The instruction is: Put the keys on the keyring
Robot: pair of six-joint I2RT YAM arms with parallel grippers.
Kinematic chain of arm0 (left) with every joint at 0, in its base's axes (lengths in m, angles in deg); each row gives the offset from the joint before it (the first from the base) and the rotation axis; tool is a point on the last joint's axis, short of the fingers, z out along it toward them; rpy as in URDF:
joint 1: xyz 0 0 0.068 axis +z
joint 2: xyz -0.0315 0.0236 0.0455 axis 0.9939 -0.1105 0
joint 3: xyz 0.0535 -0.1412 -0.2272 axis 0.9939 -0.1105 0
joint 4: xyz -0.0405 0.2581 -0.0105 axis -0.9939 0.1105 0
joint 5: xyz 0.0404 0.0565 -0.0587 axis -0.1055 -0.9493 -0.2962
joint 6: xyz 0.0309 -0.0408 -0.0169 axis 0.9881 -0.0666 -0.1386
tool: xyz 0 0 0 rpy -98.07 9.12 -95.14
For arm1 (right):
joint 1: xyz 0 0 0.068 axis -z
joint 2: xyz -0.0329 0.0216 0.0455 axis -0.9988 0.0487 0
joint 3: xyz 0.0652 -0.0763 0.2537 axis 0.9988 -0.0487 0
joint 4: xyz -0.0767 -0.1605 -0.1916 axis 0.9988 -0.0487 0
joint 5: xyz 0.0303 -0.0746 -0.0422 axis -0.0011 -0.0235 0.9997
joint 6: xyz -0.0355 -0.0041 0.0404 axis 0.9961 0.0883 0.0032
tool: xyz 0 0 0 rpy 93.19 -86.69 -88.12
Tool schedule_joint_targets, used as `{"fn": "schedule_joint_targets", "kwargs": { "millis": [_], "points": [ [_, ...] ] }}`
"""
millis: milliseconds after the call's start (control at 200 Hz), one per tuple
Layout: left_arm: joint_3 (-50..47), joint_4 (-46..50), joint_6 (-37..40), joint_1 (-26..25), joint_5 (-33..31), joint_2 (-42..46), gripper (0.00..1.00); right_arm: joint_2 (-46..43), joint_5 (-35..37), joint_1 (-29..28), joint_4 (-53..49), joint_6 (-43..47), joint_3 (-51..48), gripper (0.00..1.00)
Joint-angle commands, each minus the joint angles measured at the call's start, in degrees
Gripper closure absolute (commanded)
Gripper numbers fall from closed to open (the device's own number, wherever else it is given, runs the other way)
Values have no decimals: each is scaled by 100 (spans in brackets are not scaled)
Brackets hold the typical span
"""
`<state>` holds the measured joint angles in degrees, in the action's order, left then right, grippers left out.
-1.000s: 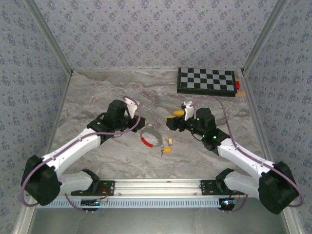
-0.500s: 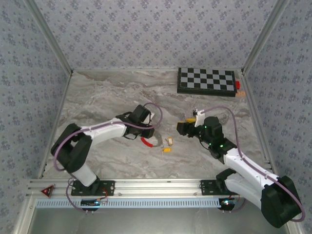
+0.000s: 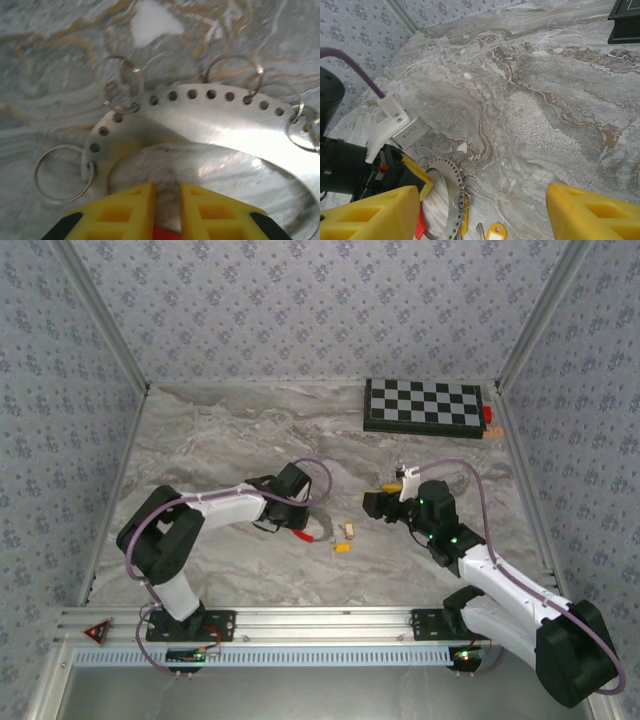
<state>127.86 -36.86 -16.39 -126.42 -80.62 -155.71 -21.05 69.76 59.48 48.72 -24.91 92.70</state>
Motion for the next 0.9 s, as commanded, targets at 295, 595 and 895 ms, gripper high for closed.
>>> {"fn": "schedule_joint_targets", "kwargs": {
  "millis": [295, 595, 895],
  "points": [
    [-890, 1793, -701, 409, -816, 1492, 78, 101, 119, -20, 141, -70, -22, 31],
    [-496, 1353, -323, 321, -513, 1973, 70, 115, 114, -61, 123, -35, 0, 31],
    [72, 1148, 361, 138, -227, 1249, 68, 194, 74, -119, 155, -21, 14, 31]
  ]
}}
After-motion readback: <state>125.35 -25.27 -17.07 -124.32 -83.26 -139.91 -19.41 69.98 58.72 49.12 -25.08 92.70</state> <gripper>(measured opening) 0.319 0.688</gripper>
